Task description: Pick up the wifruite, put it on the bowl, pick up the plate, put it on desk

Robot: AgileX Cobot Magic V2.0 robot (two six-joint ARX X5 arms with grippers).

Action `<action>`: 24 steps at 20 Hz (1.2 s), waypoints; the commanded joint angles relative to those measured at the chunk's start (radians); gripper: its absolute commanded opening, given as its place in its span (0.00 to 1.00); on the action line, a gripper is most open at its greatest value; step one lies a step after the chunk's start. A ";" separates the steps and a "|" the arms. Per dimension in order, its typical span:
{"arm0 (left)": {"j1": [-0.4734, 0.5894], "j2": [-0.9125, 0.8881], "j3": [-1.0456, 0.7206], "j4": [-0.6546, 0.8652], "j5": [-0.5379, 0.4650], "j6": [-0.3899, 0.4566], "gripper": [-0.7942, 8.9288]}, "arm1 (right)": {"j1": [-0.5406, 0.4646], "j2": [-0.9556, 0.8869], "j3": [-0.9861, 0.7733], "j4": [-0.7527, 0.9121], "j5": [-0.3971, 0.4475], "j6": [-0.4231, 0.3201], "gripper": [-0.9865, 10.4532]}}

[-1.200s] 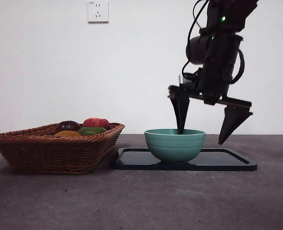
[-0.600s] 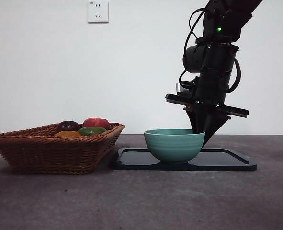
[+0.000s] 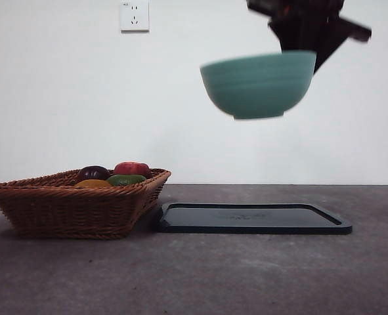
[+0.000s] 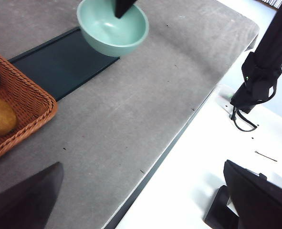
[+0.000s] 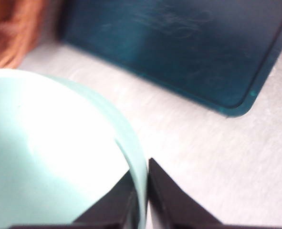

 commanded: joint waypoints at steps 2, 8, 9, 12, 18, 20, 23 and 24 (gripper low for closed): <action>-0.006 0.003 0.010 0.011 0.004 -0.002 0.76 | 0.083 -0.067 -0.112 0.020 0.005 -0.006 0.09; -0.006 0.003 0.010 0.013 0.004 -0.002 0.76 | 0.191 -0.151 -0.418 0.219 -0.002 0.097 0.09; -0.006 0.003 0.010 0.013 0.004 -0.002 0.76 | 0.197 -0.151 -0.462 0.259 -0.002 0.114 0.09; -0.006 0.003 0.010 0.016 0.004 -0.002 0.76 | 0.203 -0.150 -0.566 0.388 -0.002 0.168 0.09; -0.006 0.003 0.010 0.015 0.004 -0.003 0.76 | 0.200 -0.124 -0.686 0.533 -0.032 0.225 0.09; -0.006 0.003 0.010 0.015 0.004 -0.003 0.76 | 0.200 -0.112 -0.706 0.554 -0.035 0.232 0.09; -0.007 0.003 0.010 0.015 0.004 -0.003 0.76 | 0.200 -0.104 -0.714 0.558 -0.031 0.232 0.09; -0.007 0.003 0.010 0.015 0.004 -0.003 0.76 | 0.200 -0.104 -0.714 0.559 -0.031 0.233 0.09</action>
